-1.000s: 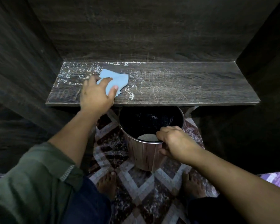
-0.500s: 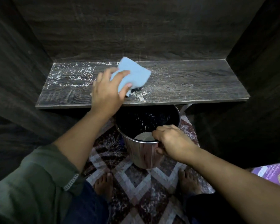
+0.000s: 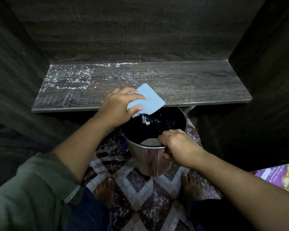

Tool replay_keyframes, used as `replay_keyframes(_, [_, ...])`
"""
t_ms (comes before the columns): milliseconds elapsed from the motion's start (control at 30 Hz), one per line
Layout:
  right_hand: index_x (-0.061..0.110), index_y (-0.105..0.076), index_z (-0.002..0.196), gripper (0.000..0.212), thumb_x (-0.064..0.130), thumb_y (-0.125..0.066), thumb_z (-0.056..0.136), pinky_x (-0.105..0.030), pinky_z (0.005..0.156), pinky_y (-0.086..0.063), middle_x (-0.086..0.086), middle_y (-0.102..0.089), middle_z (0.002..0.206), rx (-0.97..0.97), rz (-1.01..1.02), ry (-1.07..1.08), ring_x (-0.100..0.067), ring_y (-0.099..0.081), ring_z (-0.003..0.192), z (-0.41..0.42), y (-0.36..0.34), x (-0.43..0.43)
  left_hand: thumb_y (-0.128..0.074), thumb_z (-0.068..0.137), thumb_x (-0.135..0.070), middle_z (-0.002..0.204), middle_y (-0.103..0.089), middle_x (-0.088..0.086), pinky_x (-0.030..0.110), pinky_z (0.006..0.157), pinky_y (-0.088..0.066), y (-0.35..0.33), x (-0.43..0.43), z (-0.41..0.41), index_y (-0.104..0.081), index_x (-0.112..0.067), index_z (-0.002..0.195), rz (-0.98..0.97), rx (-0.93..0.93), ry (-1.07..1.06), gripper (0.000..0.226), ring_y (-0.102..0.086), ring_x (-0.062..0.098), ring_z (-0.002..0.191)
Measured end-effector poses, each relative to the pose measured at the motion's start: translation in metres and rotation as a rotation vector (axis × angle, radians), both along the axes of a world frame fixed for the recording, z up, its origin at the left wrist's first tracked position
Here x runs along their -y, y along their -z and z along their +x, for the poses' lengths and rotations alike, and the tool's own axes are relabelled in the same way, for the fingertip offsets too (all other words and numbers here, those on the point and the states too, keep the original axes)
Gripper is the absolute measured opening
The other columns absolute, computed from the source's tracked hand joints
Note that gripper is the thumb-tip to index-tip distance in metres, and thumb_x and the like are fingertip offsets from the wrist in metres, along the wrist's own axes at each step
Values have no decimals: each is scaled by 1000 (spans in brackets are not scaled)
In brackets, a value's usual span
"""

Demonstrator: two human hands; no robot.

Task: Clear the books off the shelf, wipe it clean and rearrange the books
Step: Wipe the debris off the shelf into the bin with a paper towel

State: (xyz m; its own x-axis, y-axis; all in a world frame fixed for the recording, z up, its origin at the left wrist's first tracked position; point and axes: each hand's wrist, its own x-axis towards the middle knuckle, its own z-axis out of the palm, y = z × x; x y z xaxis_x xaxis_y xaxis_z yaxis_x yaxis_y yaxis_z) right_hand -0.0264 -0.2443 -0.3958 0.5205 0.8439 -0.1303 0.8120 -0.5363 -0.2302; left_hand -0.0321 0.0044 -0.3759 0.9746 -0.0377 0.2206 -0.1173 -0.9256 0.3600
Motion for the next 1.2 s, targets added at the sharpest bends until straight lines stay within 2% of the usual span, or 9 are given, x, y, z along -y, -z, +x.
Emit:
replay_keyframes(167, [13,-58,95,32,17,-77,69,-35,85,-37,-2,-56,94,-31,-7,3,-25,-53,95,-2,-3,8,-61,90,-42,126,-56,-10,38,94,-43,-4,13,-11,-64,-37,121,-41,23,118,31,-51,19,111])
replay_keyframes(300, [14,-59,96,34,18,-77,68,-36,86,-40,-2,-56,94,-40,-1,5,-25,-54,94,-3,-4,10,-58,89,-41,129,-55,0,42,95,-42,-6,12,-2,-63,-28,124,40,197,-84,38,-52,27,109])
replay_keyframes(467, [13,-59,95,33,15,-77,67,-36,86,-40,-3,-57,93,-42,-1,13,-27,-55,92,-2,-3,13,-51,93,-49,144,-43,3,47,104,-33,-2,4,11,-49,-32,138,84,-45,-347,48,-40,34,125])
replay_keyframes(633, [13,-57,98,31,18,-74,72,-36,89,-38,-3,-57,98,-44,-34,22,-25,-53,98,0,-6,18,-41,86,-63,134,-53,-1,41,97,-37,-2,12,7,-59,-34,127,102,-53,-56,54,-52,28,117])
replay_keyframes(767, [13,-58,97,29,19,-73,73,-36,88,-38,-4,-57,99,-47,-43,26,-26,-54,98,0,-9,20,-64,87,-48,127,-58,-11,32,96,-40,-20,24,-9,-64,-37,122,-11,-135,153,37,-54,14,113])
replay_keyframes(867, [14,-58,98,30,19,-74,72,-34,88,-37,-4,-58,99,-51,-38,30,-26,-54,100,-1,-11,20,-61,87,-52,123,-55,-18,34,95,-43,-31,24,-18,-61,-40,124,-8,-143,167,39,-53,10,112])
replay_keyframes(1033, [13,-58,100,31,19,-72,72,-34,89,-37,-3,-58,101,-47,-38,23,-25,-54,102,-4,-16,18,-50,87,-57,123,-55,-5,41,94,-47,-28,21,-24,-60,-31,126,64,131,5,48,-53,22,109])
replay_keyframes(1133, [13,-58,97,28,20,-70,73,-35,87,-37,-4,-58,100,-34,-30,25,-26,-54,101,-4,-16,16,-53,87,-56,117,-56,-6,45,88,-50,-18,21,-25,-61,-32,124,97,-14,36,45,-54,22,108])
replay_keyframes(1200, [14,-58,95,27,19,-70,71,-35,86,-37,-4,-58,99,-27,-28,22,-26,-55,100,-3,-15,14,-53,88,-55,117,-56,-5,42,88,-51,-19,22,-25,-62,-31,124,99,41,47,45,-55,22,107])
